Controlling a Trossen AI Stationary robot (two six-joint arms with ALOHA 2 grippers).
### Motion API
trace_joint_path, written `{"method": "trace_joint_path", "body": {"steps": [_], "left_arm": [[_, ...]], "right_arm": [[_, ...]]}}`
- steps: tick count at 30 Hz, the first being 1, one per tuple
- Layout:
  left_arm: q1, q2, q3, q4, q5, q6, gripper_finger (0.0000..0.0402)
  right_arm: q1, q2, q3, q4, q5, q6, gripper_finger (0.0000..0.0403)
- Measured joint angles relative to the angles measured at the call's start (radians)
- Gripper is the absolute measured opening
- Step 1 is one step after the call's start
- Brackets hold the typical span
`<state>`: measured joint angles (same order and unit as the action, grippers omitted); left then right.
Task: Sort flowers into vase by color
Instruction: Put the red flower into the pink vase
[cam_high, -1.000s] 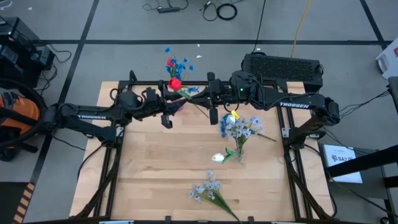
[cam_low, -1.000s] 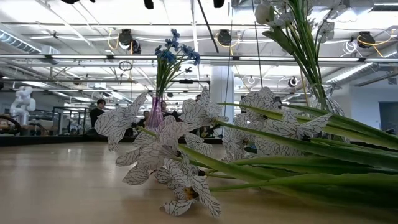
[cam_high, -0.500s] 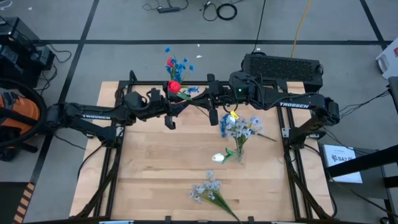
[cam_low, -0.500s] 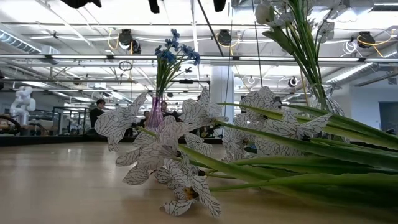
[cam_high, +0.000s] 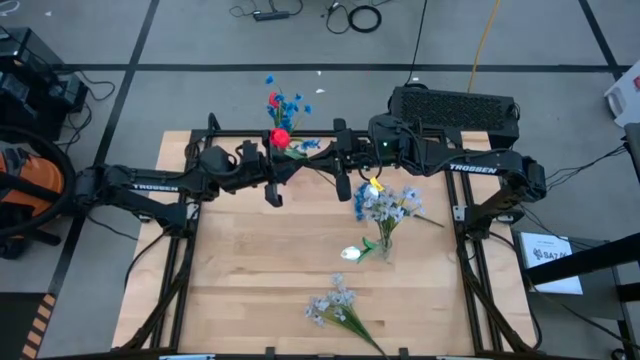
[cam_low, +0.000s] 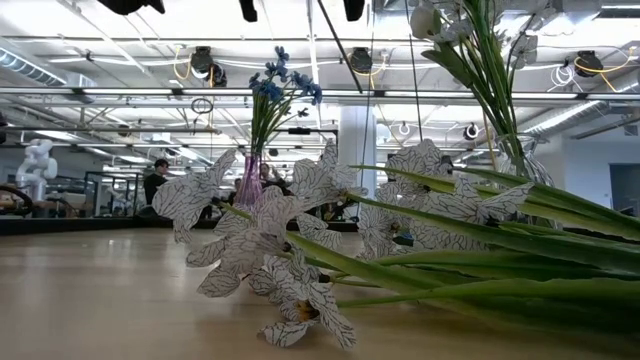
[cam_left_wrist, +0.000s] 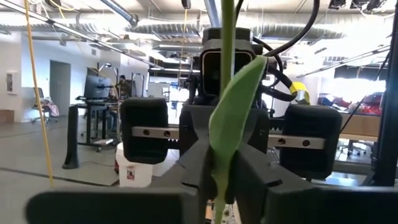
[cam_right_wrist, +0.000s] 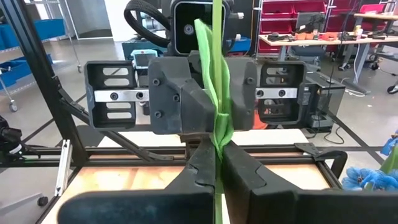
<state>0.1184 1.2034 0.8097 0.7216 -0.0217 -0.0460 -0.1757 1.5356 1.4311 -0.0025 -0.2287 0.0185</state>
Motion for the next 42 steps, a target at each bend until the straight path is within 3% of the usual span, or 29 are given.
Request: {"method": "trace_joint_path", "body": {"steps": [4, 8, 13, 21, 31, 37, 42], "left_arm": [[0.001, 0.000, 0.000, 0.001, 0.014, 0.000, 0.0014], [0.002, 0.002, -0.001, -0.004, 0.013, 0.003, 0.0010], [0.029, -0.021, -0.001, -0.029, 0.017, 0.002, 0.0010], [0.114, -0.200, 0.000, -0.338, 0.016, 0.001, 0.0009], [0.234, -0.439, 0.000, -0.669, -0.057, 0.001, 0.0008], [0.298, -0.472, 0.000, -0.773, -0.057, 0.005, 0.0008], [0.356, -0.446, 0.000, -0.760, -0.058, 0.048, 0.0008]], "right_arm": [[0.002, 0.000, 0.000, -0.003, 0.035, 0.002, 0.0001], [0.001, 0.000, 0.000, -0.031, 0.049, 0.001, 0.0021], [-0.016, -0.004, 0.000, -0.120, 0.055, 0.021, 0.0073], [-0.108, -0.098, 0.000, -0.416, 0.114, 0.066, 0.0138], [-0.190, -0.285, -0.037, -0.664, 0.189, 0.085, 0.0115], [-0.261, -0.462, -0.215, -0.665, 0.209, 0.136, 0.0091], [-0.301, -0.618, -0.392, -0.633, 0.239, 0.228, 0.0084]]}}
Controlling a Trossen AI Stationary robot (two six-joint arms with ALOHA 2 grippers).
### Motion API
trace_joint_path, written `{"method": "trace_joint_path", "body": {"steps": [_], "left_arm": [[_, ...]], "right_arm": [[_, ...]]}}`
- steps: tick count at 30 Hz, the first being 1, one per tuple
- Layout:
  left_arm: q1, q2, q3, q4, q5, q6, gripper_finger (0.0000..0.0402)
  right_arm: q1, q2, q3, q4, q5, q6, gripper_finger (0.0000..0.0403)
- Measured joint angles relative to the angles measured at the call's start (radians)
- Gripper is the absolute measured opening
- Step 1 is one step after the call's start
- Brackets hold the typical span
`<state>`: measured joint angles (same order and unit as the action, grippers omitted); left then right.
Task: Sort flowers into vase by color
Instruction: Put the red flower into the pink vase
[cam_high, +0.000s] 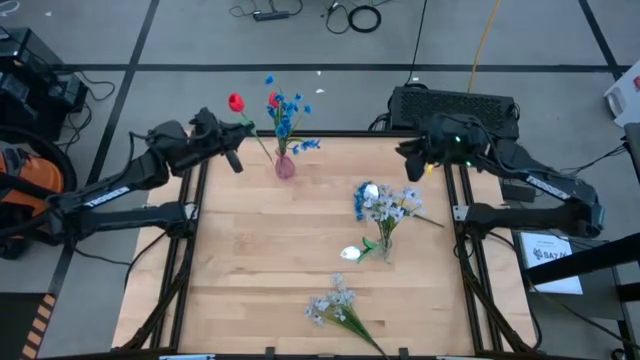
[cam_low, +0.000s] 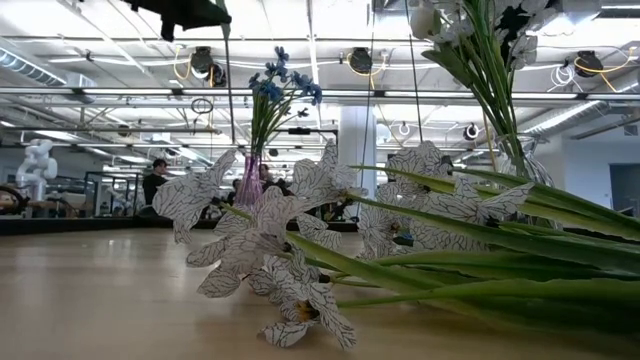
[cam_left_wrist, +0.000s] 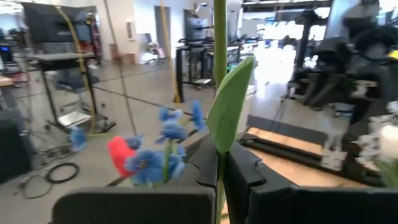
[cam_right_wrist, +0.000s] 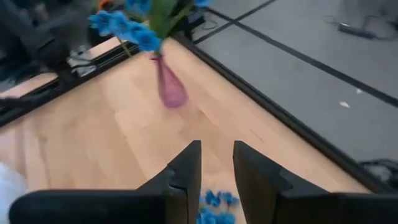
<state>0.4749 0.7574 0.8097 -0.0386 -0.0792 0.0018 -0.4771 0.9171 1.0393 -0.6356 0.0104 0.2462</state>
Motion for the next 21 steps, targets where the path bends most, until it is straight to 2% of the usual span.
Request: {"method": "trace_joint_path", "body": {"steps": [6, 11, 15, 21], "left_arm": [[0.073, 0.033, 0.000, 0.026, 0.001, 0.005, 0.0008], [0.114, 0.063, 0.000, 0.100, 0.065, 0.004, 0.0008], [0.133, 0.093, 0.000, 0.130, 0.090, -0.006, 0.0008], [0.149, 0.154, 0.000, 0.150, 0.105, -0.022, 0.0008]], "right_arm": [[-0.001, -0.143, -0.214, 0.118, 0.015, 0.110, 0.0084], [-0.001, -0.203, -0.348, 0.186, 0.017, 0.202, 0.0084], [-0.001, -0.220, -0.398, 0.207, 0.023, 0.242, 0.0084], [-0.001, -0.221, -0.401, 0.228, 0.026, 0.239, 0.0084]]}}
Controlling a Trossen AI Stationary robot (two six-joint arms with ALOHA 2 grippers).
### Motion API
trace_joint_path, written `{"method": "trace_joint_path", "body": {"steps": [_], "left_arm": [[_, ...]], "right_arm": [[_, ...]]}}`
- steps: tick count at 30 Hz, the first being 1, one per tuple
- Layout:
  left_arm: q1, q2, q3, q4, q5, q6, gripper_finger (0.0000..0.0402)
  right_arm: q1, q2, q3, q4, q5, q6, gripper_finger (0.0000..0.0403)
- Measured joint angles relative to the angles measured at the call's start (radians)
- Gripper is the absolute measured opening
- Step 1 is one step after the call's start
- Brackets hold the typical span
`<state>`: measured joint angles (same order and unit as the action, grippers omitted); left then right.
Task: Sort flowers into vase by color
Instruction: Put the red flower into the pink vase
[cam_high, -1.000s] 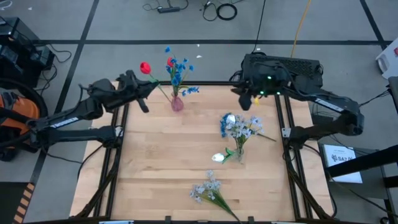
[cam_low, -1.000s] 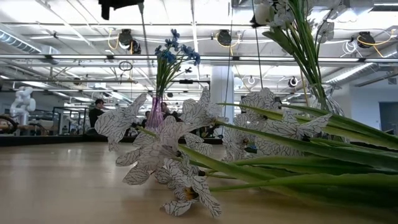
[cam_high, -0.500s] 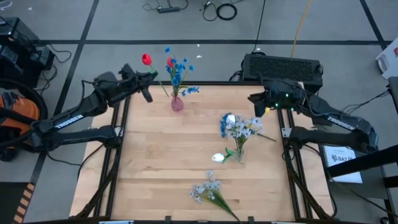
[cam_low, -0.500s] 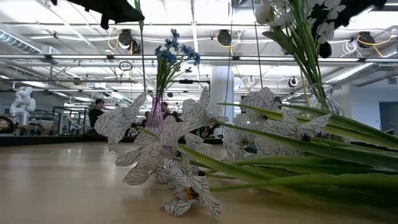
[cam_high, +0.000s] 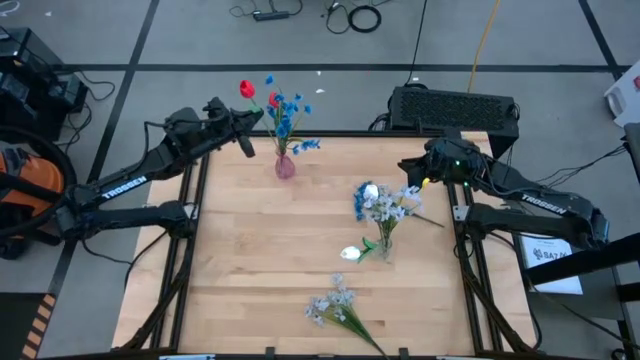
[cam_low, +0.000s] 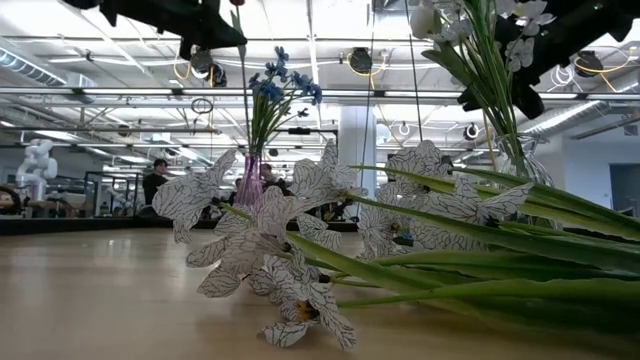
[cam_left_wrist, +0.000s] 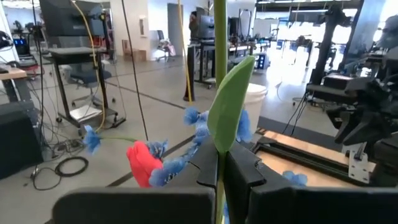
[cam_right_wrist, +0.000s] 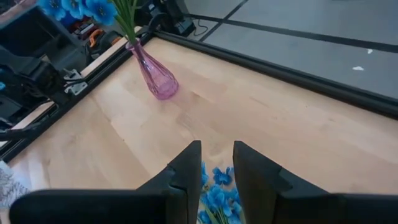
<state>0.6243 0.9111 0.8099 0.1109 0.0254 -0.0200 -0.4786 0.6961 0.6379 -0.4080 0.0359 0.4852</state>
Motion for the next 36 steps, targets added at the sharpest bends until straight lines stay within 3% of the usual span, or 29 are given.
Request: {"method": "trace_joint_path", "body": {"steps": [11, 25, 36], "left_arm": [[0.029, 0.058, -0.029, 0.017, 0.000, -0.013, 0.0008], [0.041, 0.058, -0.232, 0.186, 0.023, -0.077, 0.0013], [0.041, 0.141, -0.248, 0.183, 0.023, -0.096, 0.0021]], "right_arm": [[0.000, 0.000, 0.000, 0.009, 0.019, -0.003, 0.0084], [0.000, 0.000, 0.000, 0.010, 0.019, -0.007, 0.0084], [0.000, 0.000, 0.000, 0.016, 0.020, -0.002, 0.0084]]}}
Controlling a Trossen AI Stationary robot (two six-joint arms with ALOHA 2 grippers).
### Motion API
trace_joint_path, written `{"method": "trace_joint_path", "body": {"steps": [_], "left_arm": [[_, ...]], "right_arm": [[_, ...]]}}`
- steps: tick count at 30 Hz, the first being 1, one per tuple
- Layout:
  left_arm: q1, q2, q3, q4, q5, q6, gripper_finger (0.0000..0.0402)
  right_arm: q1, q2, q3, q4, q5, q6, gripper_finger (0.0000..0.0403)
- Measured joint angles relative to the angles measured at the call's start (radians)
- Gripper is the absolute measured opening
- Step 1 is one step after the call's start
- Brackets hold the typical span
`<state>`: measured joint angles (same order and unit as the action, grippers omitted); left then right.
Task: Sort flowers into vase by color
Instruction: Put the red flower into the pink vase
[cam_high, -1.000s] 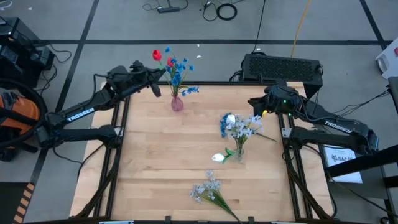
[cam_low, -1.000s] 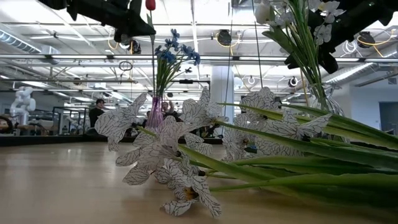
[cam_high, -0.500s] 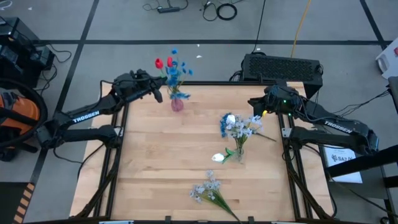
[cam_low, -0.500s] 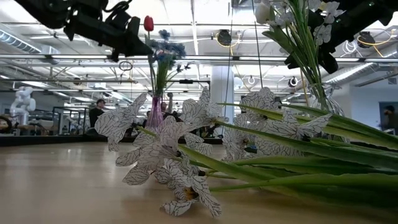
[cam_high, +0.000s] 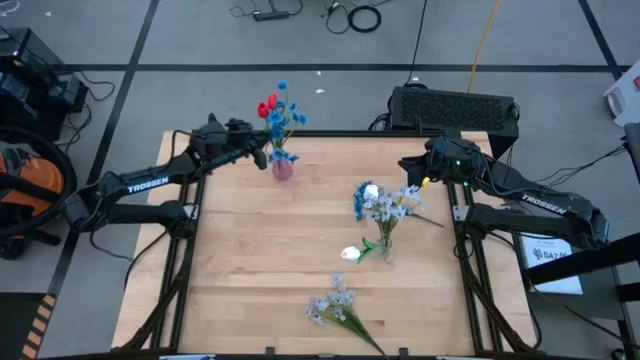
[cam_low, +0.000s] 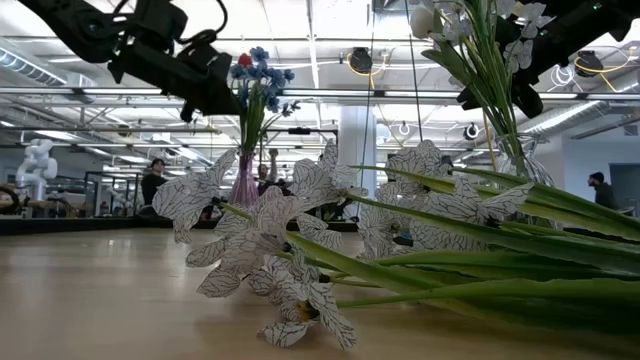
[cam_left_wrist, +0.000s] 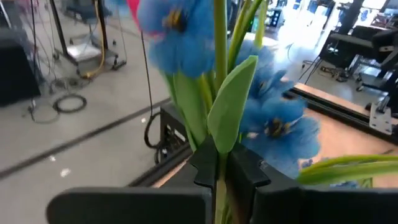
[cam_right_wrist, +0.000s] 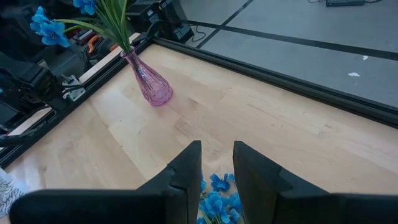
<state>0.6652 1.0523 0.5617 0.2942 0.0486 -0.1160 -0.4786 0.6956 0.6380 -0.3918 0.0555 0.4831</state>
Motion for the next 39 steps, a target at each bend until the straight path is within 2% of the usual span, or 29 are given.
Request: {"method": "trace_joint_path", "body": {"steps": [5, 24, 29, 39], "left_arm": [[0.000, 0.029, 0.000, -0.001, 0.008, -0.053, 0.0022], [0.000, 0.026, 0.000, -0.006, 0.054, -0.032, 0.0023], [-0.006, 0.026, 0.000, -0.007, 0.053, 0.047, 0.0023], [-0.006, 0.025, 0.000, 0.011, 0.059, 0.021, 0.0024]], "right_arm": [[0.000, 0.000, 0.000, 0.000, 0.000, 0.003, 0.0084], [0.000, 0.000, 0.000, -0.001, 0.000, 0.014, 0.0084], [0.000, 0.000, 0.000, -0.001, 0.000, 0.015, 0.0084], [0.000, 0.000, 0.000, -0.001, 0.001, 0.041, 0.0084]]}}
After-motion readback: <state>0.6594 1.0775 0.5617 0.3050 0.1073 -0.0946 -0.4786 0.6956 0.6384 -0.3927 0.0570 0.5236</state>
